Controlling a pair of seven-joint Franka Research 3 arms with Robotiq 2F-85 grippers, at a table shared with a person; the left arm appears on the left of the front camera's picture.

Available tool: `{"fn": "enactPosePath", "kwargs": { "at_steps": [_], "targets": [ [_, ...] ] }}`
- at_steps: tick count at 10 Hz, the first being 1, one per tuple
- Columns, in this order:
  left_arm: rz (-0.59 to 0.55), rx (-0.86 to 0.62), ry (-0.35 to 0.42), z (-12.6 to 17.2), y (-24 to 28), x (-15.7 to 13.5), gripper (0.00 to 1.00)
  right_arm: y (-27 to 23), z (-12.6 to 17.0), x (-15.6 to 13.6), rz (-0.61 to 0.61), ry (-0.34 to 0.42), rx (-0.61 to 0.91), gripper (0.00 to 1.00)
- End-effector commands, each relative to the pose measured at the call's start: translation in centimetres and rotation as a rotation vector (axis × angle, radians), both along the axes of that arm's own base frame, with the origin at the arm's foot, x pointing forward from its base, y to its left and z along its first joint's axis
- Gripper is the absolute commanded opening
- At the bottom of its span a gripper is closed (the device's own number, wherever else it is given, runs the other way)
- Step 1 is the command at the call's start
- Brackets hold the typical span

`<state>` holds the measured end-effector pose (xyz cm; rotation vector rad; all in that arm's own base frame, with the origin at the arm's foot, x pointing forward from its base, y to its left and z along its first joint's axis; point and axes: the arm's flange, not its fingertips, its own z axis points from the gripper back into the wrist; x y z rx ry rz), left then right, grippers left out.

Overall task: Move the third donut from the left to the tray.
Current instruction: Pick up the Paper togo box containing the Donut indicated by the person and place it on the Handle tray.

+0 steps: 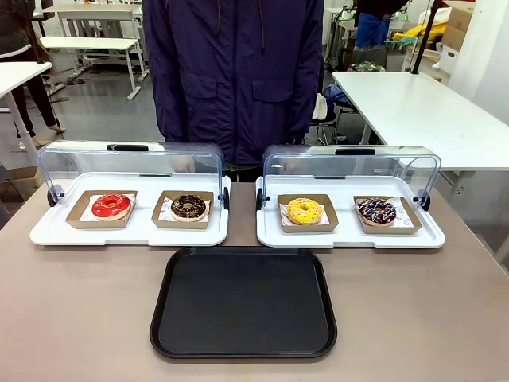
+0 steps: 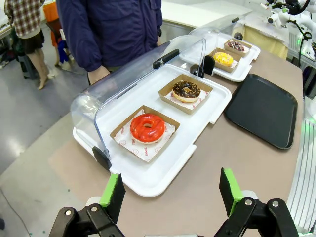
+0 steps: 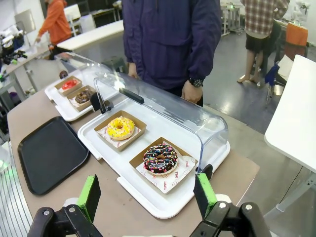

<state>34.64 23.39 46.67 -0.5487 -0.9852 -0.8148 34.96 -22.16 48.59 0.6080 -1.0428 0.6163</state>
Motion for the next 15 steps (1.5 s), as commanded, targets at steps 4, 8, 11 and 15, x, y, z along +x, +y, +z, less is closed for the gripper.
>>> {"fn": "enactPosePath", "kwargs": {
  "at_steps": [4,8,11,15],
  "targets": [
    [-0.007,0.008,0.0,0.16,0.13,-0.09,1.0,0.06,0.16,0.06,0.002,-0.011,0.003,1.0],
    [-0.007,0.008,0.0,0.16,0.13,-0.09,1.0,0.06,0.16,0.06,0.002,-0.011,0.003,1.0],
    [-0.007,0.008,0.0,0.16,0.13,-0.09,1.0,0.06,0.16,0.06,0.002,-0.011,0.003,1.0],
    [-0.007,0.008,0.0,0.16,0.13,-0.09,1.0,0.06,0.16,0.06,0.002,-0.011,0.003,1.0]
  ]
}}
